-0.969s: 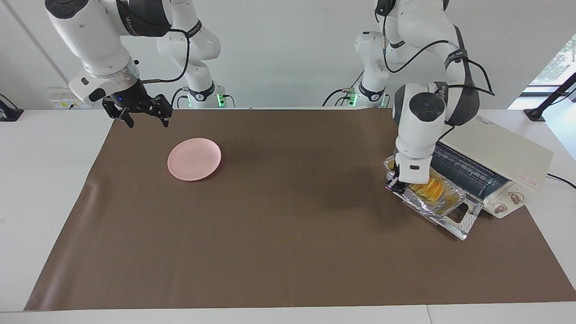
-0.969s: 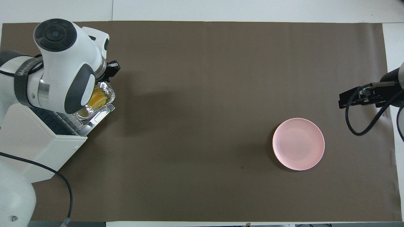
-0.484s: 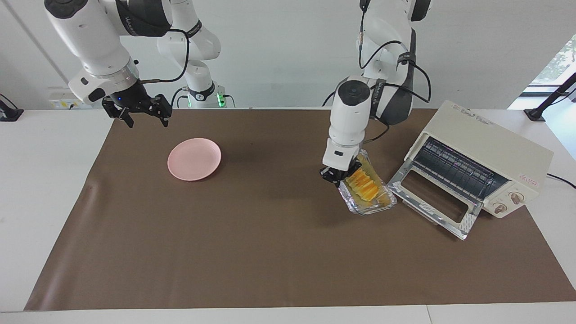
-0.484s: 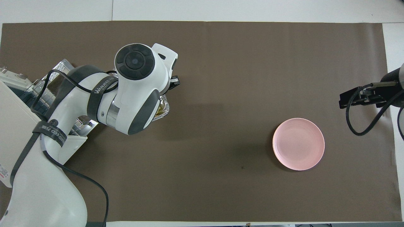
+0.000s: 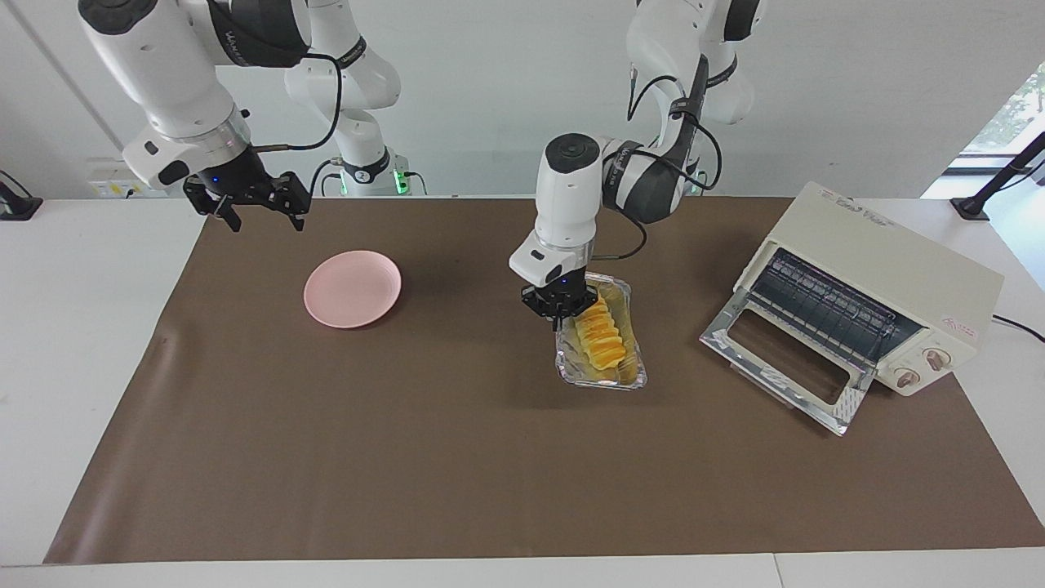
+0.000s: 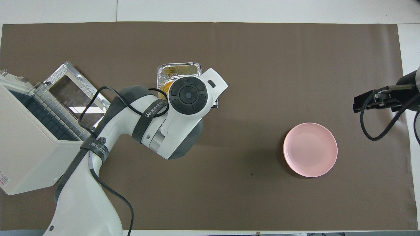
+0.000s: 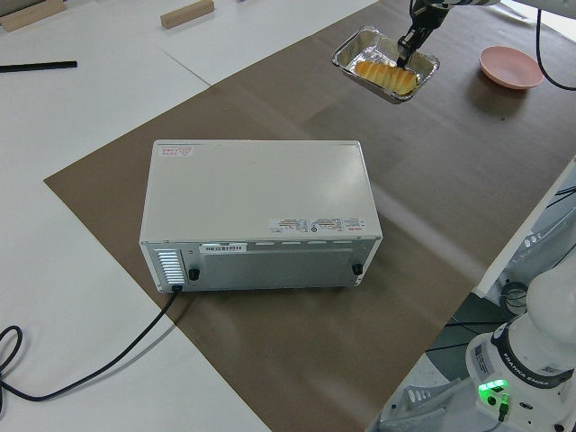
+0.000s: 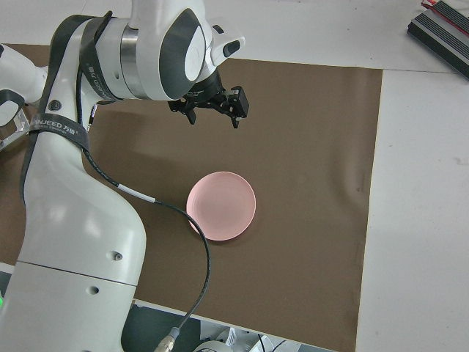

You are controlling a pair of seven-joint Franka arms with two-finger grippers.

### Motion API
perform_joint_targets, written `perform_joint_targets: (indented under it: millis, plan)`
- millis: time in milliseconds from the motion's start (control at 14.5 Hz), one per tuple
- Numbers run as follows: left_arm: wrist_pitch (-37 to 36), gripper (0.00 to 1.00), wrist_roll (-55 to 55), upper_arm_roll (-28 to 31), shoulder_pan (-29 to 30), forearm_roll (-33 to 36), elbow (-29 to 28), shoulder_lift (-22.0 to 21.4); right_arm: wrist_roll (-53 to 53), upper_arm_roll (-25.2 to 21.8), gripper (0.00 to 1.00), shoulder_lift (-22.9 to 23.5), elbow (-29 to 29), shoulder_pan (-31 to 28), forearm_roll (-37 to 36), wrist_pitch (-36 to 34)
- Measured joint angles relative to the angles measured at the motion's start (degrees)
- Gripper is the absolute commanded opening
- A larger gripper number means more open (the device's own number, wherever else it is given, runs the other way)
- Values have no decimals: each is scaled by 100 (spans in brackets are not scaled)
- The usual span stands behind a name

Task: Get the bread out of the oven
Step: 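Carry the foil tray with the left gripper to the table center, then release the tray with the left gripper while the right gripper approaches it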

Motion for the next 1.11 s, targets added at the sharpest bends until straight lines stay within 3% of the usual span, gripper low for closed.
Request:
perform_joint_targets:
  millis: [346,899,969,1038,1107]
  plan:
    - [73,0,-335,19,-515,49,-94,363,0,-25,100,-8,-217,-8,98,461]
    - [172,0,-928,31,-973,518,-97,663,0,-48,100,-32,-278,-57,241,469]
    - [244,23,-969,32,-987,546,-98,694,0,-42,100,-32,-280,-55,242,480]
    - [334,99,-984,35,-991,557,-99,715,0,-37,100,-32,-282,-53,242,501]
    - [412,100,-993,41,-991,561,-99,725,0,-35,100,-32,-285,-53,242,509]
